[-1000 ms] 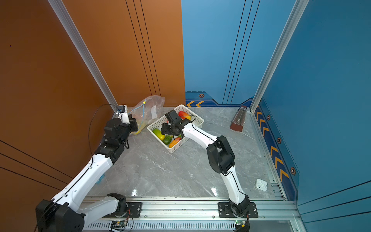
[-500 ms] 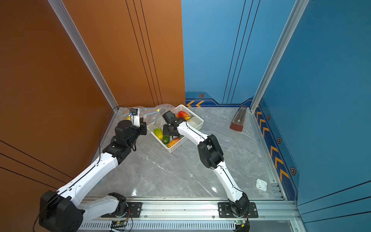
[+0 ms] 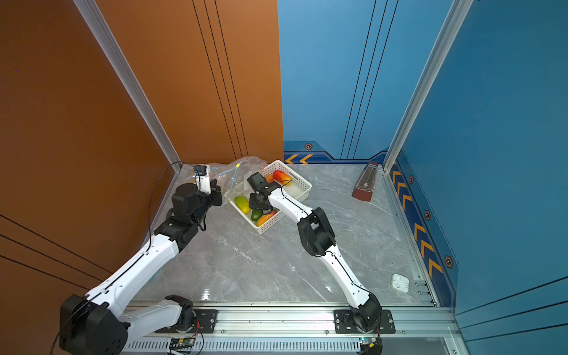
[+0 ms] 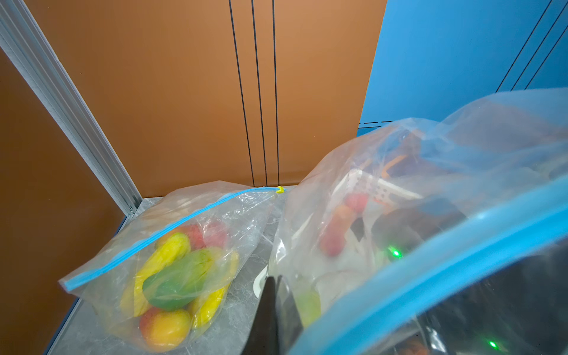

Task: Place the mango in a zip-top bag and seal the zipper
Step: Pick up the mango from the basket, then place the mango in the zipper food storage bag.

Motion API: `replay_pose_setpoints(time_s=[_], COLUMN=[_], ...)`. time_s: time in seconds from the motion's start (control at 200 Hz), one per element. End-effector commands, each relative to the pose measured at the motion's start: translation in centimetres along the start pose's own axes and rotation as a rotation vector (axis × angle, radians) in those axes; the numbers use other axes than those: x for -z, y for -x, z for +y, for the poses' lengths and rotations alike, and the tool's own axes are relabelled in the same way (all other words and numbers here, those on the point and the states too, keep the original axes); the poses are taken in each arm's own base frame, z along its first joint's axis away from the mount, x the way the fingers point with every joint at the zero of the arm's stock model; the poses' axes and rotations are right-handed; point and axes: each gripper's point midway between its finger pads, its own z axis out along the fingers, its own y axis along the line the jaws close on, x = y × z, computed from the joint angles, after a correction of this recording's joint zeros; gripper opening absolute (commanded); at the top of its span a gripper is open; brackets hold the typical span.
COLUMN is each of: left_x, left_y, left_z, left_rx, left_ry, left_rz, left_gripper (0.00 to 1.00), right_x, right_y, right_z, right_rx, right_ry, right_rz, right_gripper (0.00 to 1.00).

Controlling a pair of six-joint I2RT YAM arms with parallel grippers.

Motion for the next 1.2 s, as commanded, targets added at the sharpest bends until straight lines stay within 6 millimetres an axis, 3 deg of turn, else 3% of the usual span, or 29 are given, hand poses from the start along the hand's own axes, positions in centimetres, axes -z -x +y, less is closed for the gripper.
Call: replay_pose_setpoints(time_s=[0.0,0.03,0.07,0.12,0.14,0.15,0.22,0.285,0.305,0.36,0.385,0.4,0.48,0.59,0.716,0.741,0.761,0.991,1.076,1.196], left_x=[-0.5,-0.7,-0.7,-0.5,-0.4,-0.3,0.2,0.7,0.9,1.4,1.5,1.6,2.1,2.6,2.3,2.2,2.2,2.9,3.0,2.8], left_y=[1.1,1.1,1.4,2.0,2.3,2.6,3.7,4.7,4.9,5.6,5.7,5.8,6.3,6.8,6.5,6.4,6.4,6.8,7.2,7.1], left_z=[-0.6,-0.6,-0.5,-0.3,-0.2,-0.2,0.0,0.0,0.1,0.1,-0.1,-0.1,-0.9,-1.7,-1.9,-1.9,-1.9,-2.2,-2.4,-1.5], left_rx=[0.044,0.05,0.063,0.082,0.09,0.095,0.122,0.135,0.139,0.149,0.154,0.159,0.196,0.242,0.279,0.286,0.293,0.342,0.365,0.446], left_ry=[-0.046,-0.05,-0.052,-0.051,-0.054,-0.055,-0.06,-0.066,-0.063,-0.07,-0.078,-0.08,-0.127,-0.163,-0.167,-0.169,-0.169,-0.2,-0.22,-0.225], left_rz=[-0.021,-0.017,-0.024,-0.037,-0.043,-0.05,-0.075,-0.095,-0.096,-0.107,-0.11,-0.112,-0.119,-0.121,-0.085,-0.081,-0.081,-0.088,-0.089,-0.078], left_gripper=[0.0,0.0,0.0,0.0,0.0,0.0,0.0,0.0,0.0,0.0,0.0,0.0,0.0,0.0,0.0,0.0,0.0,0.0,0.0,0.0], right_x=[9.6,11.7,14.9,17.9,19.6,21.4,26.9,32.0,32.1,35.6,36.6,37.3,39.3,39.8,37.7,36.4,37.1,32.3,30.9,29.1], right_y=[5.4,7.3,8.9,9.7,10.3,10.7,11.1,10.9,10.2,9.2,9.0,7.9,6.1,5.2,4.9,5.0,5.7,8.8,8.9,8.5], right_z=[2.6,1.8,2.5,2.9,3.5,4.0,5.5,7.9,8.0,10.4,10.7,12.3,15.6,18.6,20.2,20.0,20.2,18.5,18.6,19.3], right_rx=[0.088,0.085,0.103,0.121,0.135,0.145,0.208,0.295,0.312,0.386,0.41,0.433,0.519,0.553,0.57,0.568,0.557,0.463,0.513,0.561], right_ry=[0.036,0.049,0.1,0.159,0.199,0.225,0.328,0.445,0.463,0.576,0.598,0.634,0.713,0.795,0.823,0.806,0.8,0.661,0.617,0.653], right_rz=[-0.21,-0.272,-0.359,-0.438,-0.483,-0.516,-0.642,-0.753,-0.758,-0.852,-0.895,-0.906,-0.959,-0.954,-0.911,-0.892,-0.917,-0.907,-0.932,-0.937], right_gripper=[0.22,0.19,0.18,0.16,0.16,0.16,0.15,0.14,0.14,0.14,0.14,0.14,0.15,0.14,0.14,0.13,0.14,0.13,0.14,0.23])
